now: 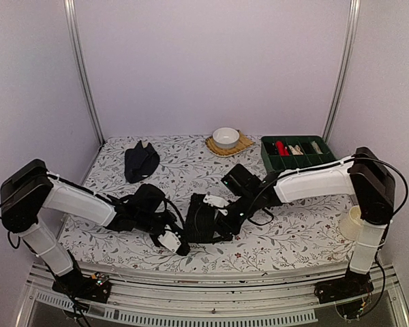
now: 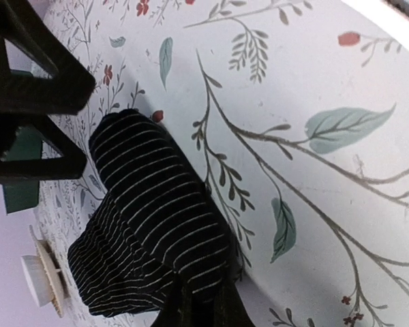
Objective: Roll the underwear
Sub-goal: Roll the underwear at the center of the board.
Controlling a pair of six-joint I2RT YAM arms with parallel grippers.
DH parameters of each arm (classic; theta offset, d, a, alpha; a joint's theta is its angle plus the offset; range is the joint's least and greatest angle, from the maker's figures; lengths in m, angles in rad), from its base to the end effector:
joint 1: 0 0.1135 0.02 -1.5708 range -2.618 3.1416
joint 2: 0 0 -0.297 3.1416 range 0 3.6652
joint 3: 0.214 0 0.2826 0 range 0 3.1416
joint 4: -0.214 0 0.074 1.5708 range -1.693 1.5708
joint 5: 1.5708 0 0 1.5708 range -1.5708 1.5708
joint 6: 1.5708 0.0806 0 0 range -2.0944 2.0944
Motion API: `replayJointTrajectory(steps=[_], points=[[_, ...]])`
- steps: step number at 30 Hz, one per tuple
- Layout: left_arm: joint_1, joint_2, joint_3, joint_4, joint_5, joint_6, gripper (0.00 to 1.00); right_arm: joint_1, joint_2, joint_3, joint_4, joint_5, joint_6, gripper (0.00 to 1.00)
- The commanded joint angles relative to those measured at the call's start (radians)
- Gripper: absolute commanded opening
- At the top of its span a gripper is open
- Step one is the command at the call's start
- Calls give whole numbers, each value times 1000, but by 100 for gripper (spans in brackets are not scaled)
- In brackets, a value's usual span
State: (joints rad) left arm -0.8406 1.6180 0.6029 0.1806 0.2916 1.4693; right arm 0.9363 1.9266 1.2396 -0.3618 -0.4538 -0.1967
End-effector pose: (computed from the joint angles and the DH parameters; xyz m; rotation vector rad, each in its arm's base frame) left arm 0.2043 -0.2630 0.0952 2.2097 0.8299 -0.0480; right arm 0.2371 0.3818 0.1362 -1.5870 2.1854 0.8405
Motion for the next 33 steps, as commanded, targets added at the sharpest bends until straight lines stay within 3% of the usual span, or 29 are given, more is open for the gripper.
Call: replayJointTrajectory(steps=[1,7,15,27,33], points=[[25,49,130,-371,122,-71,0,38,-188,-141,116,194,-15,70],[68,177,326,-622,199,-131,0,157,-311,-312,246,413,-72,72],[137,312,568,-895,316,-183,3,294,-249,-345,347,637,-176,72],[198,477,740,-1059,367,-254,4,335,-13,-184,382,876,-318,72],[220,520,787,-1087,363,-274,4,335,54,-128,388,908,-354,71]])
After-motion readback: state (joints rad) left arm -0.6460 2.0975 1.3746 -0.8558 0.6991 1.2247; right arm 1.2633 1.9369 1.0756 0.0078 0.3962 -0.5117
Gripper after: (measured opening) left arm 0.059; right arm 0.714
